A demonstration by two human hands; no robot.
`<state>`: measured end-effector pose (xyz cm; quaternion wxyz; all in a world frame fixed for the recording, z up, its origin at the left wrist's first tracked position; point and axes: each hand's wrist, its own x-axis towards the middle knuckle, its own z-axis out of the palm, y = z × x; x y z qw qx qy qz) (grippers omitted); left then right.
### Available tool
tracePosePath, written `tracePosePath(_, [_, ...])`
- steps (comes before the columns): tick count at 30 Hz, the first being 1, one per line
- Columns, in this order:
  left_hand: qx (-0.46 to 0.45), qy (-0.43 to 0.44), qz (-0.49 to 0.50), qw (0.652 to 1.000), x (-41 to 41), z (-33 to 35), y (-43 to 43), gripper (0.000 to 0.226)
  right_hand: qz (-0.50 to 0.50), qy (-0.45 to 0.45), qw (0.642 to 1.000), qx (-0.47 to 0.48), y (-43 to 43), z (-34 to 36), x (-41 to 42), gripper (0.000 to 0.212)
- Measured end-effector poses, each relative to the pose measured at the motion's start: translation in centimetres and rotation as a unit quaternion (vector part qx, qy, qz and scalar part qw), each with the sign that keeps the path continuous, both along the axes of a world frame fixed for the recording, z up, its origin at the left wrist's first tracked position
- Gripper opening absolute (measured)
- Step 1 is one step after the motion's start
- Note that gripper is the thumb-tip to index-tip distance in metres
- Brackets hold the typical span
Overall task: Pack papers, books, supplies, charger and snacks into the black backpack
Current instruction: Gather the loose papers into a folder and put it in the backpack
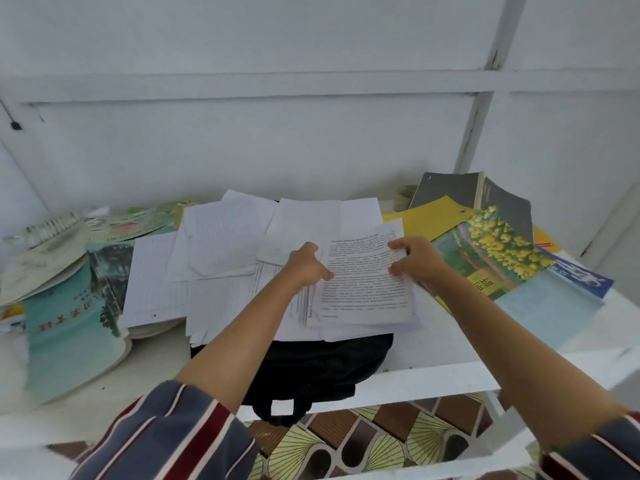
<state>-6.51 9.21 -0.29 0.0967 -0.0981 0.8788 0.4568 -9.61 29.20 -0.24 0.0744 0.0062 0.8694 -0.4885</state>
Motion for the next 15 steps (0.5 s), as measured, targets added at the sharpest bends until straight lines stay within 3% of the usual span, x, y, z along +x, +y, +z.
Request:
tracePosePath(3, [-0.031,-0.015,0.008,0.999,0.5,-0.2,0.7,0.073,0.043,0.004,0.995,0.086,0.5,0.0,0.3,0.061])
tracePosePath(8, [0.005,-0.052,0.014,0.999,1.0,0.2,1.3,0.074,0.113,-0.067,0.989,0.067,0.7,-0.3,0.5,0.067])
tracePosePath(13, [0.17,-0.075,0.039,0.982,2.0,1.3,2.0,0.046,0.107,-0.123,0.987,-0.004,0.9,-0.6,0.2,0.071])
tracePosePath(15, [0.202,-0.074,0.046,0.975,2.4,1.4,2.3,0.046,0.086,-0.119,0.989,-0.017,1.2,-0.8,0.1,0.068])
